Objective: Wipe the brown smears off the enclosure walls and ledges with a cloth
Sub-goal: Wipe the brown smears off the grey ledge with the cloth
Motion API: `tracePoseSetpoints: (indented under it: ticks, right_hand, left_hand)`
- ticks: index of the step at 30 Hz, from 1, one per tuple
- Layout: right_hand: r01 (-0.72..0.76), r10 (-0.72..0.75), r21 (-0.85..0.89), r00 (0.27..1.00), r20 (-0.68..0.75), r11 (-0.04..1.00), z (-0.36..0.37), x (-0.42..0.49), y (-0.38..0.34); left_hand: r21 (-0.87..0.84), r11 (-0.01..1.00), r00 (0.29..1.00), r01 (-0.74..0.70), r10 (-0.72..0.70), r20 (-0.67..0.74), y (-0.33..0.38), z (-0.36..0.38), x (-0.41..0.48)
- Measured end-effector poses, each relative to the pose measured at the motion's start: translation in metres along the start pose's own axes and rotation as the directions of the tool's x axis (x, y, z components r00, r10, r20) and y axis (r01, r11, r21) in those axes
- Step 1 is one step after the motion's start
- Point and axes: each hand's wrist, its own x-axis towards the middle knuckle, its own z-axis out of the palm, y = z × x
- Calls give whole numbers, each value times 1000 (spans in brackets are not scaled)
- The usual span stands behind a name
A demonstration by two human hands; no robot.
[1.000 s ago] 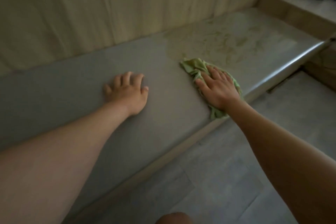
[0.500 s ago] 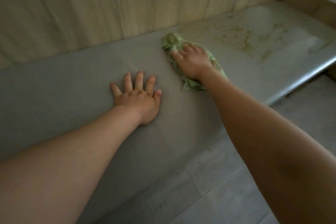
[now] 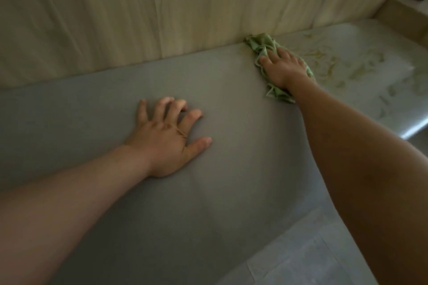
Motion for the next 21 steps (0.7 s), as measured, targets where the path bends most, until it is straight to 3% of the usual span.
tracePoseSetpoints:
  ticks: [7,14,16,18,21]
  right_hand:
    - [-152,156,71,986,-55,986,-7,74,-11]
    - [-206,224,181,971,-87,962,-4,79,-35]
    - [-134,150,178,986,-78,975,2,62,-53]
    - [32,-28,121,999,-37,992,9,39,-80]
    - [356,-358,48,932,60,933,19,-7,-123]
  left_hand:
    - [2,1000,996,-15,15,-83,-3,8,0]
    - [6,999,991,-36,37,-132,-5,13,1]
    - [12,999,991,-32,33,-126,-4,12,0]
    - [9,1000,993,-26,26,-116,-3,10,-1]
    - [-6,1000,994,-24,23,-104,-1,7,-3]
